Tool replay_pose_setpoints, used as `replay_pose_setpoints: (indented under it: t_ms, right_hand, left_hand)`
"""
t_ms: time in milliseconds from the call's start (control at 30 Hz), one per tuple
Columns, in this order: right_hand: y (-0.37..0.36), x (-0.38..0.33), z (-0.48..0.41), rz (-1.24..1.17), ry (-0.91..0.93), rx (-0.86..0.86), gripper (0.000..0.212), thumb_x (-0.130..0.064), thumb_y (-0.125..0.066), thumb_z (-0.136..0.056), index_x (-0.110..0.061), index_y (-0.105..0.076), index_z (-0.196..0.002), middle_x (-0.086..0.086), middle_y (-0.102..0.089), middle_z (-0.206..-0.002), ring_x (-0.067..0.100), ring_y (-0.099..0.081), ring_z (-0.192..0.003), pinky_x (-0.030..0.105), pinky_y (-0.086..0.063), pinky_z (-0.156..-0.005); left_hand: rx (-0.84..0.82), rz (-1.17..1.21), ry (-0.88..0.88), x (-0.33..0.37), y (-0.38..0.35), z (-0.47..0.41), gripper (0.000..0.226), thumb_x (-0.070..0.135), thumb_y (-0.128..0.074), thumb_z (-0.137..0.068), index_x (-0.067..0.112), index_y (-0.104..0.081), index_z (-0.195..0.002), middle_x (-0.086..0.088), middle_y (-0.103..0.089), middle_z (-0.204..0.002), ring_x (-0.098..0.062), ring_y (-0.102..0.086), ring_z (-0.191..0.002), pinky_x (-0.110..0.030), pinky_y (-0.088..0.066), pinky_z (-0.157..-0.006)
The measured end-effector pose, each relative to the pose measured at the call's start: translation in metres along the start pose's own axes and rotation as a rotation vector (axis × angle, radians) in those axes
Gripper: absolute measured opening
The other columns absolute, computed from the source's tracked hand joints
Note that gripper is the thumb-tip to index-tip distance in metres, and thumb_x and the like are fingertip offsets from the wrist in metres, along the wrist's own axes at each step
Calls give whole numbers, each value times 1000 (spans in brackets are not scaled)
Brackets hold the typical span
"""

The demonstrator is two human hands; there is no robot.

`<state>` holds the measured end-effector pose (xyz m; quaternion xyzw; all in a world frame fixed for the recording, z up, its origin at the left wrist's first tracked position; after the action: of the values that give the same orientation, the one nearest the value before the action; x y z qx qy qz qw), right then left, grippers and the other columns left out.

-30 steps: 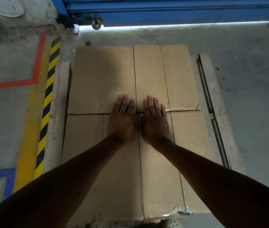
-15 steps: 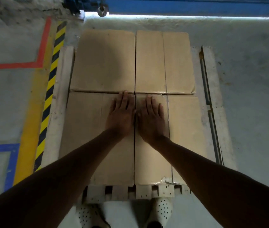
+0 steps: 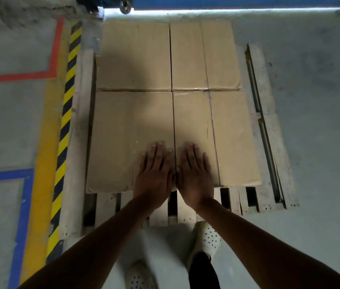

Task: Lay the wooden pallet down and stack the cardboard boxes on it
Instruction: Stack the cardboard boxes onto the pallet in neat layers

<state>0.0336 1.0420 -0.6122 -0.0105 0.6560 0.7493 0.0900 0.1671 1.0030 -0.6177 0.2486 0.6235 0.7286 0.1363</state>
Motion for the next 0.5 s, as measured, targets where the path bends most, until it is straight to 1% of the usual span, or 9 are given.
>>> replay_pose_setpoints:
  t_ms: [133,200,367,433,500]
  right_hand:
    - [2,-3,1,9,-25,10,65,-42,-15,-101,-10,-23,-157,14,-20,-164,30,-12,-153,51,-22,-122]
    - [2,-3,0,10,-30,26,63,-41,-16,-103,-9,-27,-155,14,-24,-163,31,-17,-153,50,-24,-121]
    - [-1,-3,-2,32,-27,51,62,-41,-16,-103,-10,-31,-155,14,-28,-162,31,-21,-152,50,-25,-121]
    - [-2,-3,-2,23,-29,54,61,-42,-16,-104,-11,-32,-154,14,-29,-161,31,-22,-151,49,-26,-121]
    - [-3,-3,-1,11,-37,56,62,-43,-12,-105,-11,-31,-155,13,-29,-162,31,-21,-152,49,-25,-121]
  left_hand:
    - [40,-7,11,2,0,3,62,44,-13,-104,13,-22,-156,-16,-14,-164,-33,-9,-153,-51,-17,-122]
    - [50,-5,11,3,-1,2,61,44,-12,-104,14,-20,-157,-16,-15,-164,-32,-8,-153,-50,-16,-122]
    - [84,-18,16,2,-2,-1,59,40,-23,-103,13,-24,-156,-16,-19,-163,-33,-12,-152,-51,-18,-121]
    - [100,-21,9,3,-1,1,59,40,-20,-104,12,-25,-155,-17,-20,-162,-33,-14,-152,-51,-18,-121]
    - [114,-19,4,4,-1,1,59,41,-18,-105,12,-25,-155,-17,-20,-162,-33,-13,-152,-50,-17,-122]
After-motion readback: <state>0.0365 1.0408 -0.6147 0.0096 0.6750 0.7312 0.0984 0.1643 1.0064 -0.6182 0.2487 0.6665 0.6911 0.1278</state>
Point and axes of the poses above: each hand's wrist, its own z-axis away from the middle knuckle, its own y-axis out of the back of the hand, x = y × z, the point moved 2 cm from there along -z, towards the middle knuckle
